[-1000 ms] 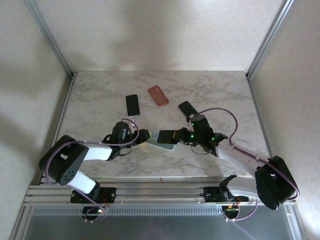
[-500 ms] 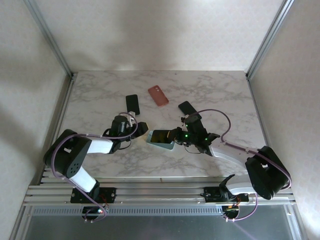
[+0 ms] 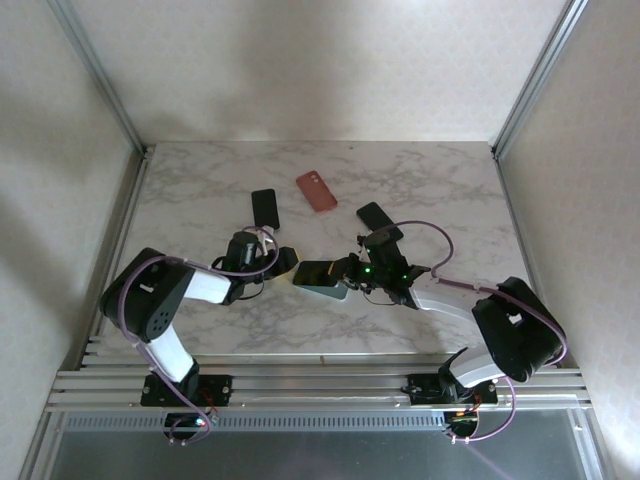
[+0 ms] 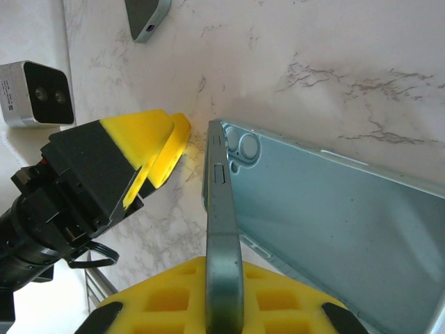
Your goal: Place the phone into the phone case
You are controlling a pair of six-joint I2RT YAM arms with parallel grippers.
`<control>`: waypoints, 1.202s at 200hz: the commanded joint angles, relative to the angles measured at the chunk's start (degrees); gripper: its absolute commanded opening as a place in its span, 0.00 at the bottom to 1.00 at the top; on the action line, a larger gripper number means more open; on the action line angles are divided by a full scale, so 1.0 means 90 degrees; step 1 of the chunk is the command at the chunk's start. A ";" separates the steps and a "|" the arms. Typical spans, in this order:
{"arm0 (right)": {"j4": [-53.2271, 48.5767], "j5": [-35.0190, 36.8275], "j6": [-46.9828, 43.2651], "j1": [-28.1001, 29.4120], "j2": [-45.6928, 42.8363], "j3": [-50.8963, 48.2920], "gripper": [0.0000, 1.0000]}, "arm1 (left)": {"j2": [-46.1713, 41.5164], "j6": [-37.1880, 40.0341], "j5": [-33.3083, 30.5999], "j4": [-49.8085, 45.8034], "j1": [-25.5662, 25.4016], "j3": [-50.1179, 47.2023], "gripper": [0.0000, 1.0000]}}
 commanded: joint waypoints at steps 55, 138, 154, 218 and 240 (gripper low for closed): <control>-0.0246 -0.0035 0.0296 0.0056 0.0296 0.0173 0.00 | 0.0210 0.0076 0.0261 0.0382 0.0034 -0.0110 0.46; -0.0607 0.0217 0.0493 0.0056 0.0490 0.0182 0.00 | 0.0350 -0.0244 0.0451 0.0851 -0.0122 -0.0560 0.46; -0.0643 0.0251 0.0529 0.0056 0.0533 0.0198 0.00 | 0.0360 -0.0292 0.0499 0.0936 -0.0137 -0.0683 0.46; -0.0734 0.0330 0.0570 0.0057 0.0687 0.0222 0.00 | 0.0228 -0.0291 0.0545 0.0830 -0.0292 -0.0894 0.46; -0.0726 0.0357 0.0590 0.0056 0.0719 0.0193 0.00 | 0.0185 -0.0343 0.0559 0.0816 -0.0355 -0.1004 0.46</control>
